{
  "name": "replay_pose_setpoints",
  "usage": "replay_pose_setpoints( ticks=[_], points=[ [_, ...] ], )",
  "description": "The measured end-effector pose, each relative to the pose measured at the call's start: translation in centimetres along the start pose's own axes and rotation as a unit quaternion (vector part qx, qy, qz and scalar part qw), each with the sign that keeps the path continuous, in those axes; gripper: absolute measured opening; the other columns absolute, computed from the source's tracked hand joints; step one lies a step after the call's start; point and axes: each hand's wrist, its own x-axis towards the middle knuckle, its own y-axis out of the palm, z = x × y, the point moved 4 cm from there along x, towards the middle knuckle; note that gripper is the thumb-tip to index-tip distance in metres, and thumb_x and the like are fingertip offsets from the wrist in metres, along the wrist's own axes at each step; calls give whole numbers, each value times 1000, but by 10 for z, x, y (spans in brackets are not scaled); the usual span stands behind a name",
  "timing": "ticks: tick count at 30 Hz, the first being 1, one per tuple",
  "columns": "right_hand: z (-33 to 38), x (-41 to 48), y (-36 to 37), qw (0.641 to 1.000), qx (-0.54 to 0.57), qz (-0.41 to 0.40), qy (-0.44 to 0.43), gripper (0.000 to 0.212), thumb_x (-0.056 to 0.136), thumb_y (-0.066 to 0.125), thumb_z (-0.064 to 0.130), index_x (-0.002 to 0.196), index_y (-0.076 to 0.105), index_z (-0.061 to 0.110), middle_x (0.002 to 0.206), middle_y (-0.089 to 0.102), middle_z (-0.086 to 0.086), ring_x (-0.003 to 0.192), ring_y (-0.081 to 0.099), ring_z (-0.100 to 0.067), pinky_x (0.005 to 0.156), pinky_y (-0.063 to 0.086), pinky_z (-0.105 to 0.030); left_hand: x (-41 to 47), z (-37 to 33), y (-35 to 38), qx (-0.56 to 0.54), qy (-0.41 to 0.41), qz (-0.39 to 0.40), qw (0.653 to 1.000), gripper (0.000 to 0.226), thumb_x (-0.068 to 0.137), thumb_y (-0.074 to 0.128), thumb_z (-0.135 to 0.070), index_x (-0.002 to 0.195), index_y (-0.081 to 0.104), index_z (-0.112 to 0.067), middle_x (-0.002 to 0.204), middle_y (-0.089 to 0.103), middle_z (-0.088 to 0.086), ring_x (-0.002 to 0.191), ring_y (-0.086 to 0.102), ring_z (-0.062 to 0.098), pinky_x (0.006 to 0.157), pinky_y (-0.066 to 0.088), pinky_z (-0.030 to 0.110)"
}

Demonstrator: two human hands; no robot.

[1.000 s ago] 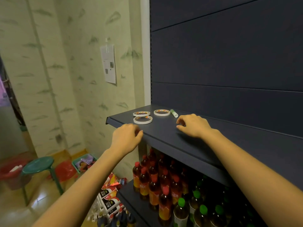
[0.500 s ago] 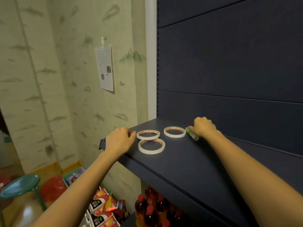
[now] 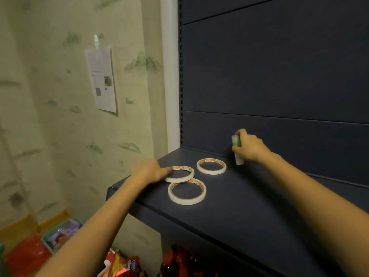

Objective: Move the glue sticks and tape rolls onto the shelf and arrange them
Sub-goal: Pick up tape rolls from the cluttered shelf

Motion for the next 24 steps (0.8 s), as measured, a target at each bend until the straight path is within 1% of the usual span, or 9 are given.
replay_pose_setpoints(
  ticks=[2, 4, 7, 10, 13, 16, 18, 22, 24],
  points=[
    [1, -11, -8, 999, 21, -26, -4, 47, 93, 53, 26, 134, 34, 14, 127, 51, -19, 111, 53, -37, 91, 48, -49, 9, -4, 5, 26, 31, 26, 999, 49, 88, 46, -57, 91, 61, -10, 98, 65, 10, 96, 62, 26, 80, 47, 32],
    [0, -24, -15, 998, 32, -52, -2, 42, 93, 54, 25, 130, 37, 16, 124, 53, -17, 107, 55, -36, 88, 51, -50, 16, -7, 5, 37, 56, 28, 997, 47, 90, 47, -51, 100, 62, -8, 105, 65, 11, 99, 61, 27, 83, 48, 33],
    [-4, -47, -25, 994, 37, -100, 14, 40, 92, 56, 29, 125, 40, 17, 116, 57, -13, 101, 58, -32, 84, 52, -48, 21, -11, -6, 37, 86, -18, 995, 50, 91, 46, -48, 101, 63, -2, 109, 65, 17, 101, 61, 34, 83, 48, 36],
    [-15, -78, -33, 984, 50, -165, 40, 39, 90, 60, 35, 121, 44, 17, 109, 62, -9, 97, 60, -29, 83, 52, -46, 18, -25, -21, 22, 135, -105, 985, 49, 92, 46, -46, 91, 64, -1, 102, 66, 22, 97, 61, 38, 79, 48, 38],
    [-33, -117, -40, 968, 64, -230, 71, 37, 88, 61, 36, 116, 47, 17, 101, 65, -5, 93, 62, -28, 81, 52, -45, 5, -52, -24, -22, 190, -136, 972, 38, 90, 50, -42, 74, 60, -9, 91, 67, 18, 87, 61, 36, 75, 48, 37],
    [-54, -159, -53, 959, 52, -260, 100, 36, 88, 62, 36, 116, 48, 17, 100, 65, -5, 92, 63, -27, 81, 52, -44, -20, -90, -19, -57, 244, -130, 959, 41, 90, 50, -42, 59, 53, -14, 70, 60, 8, 70, 52, 30, 65, 41, 32],
    [-69, -187, -66, 954, 40, -271, 122, 36, 88, 62, 35, 115, 48, 16, 99, 66, -5, 92, 63, -27, 81, 52, -45, -40, -119, -13, -81, 281, -102, 951, 43, 90, 51, -43, 56, 52, -17, 63, 54, 3, 68, 52, 28, 63, 40, 31],
    [-101, -249, -97, 937, 15, -308, 167, 34, 88, 63, 33, 113, 49, 15, 96, 68, -4, 91, 64, -26, 80, 53, -43, -88, -184, -4, -91, 351, -80, 929, 35, 89, 50, -38, 63, 54, -15, 71, 55, 6, 74, 53, 31, 68, 39, 32],
    [-118, -281, -112, 928, 4, -323, 188, 34, 88, 63, 33, 113, 49, 16, 95, 68, -2, 90, 64, -24, 80, 53, -43, -117, -216, -1, -96, 387, -76, 914, 34, 90, 50, -37, 64, 54, -14, 67, 53, 4, 71, 50, 28, 65, 37, 31]
  ],
)
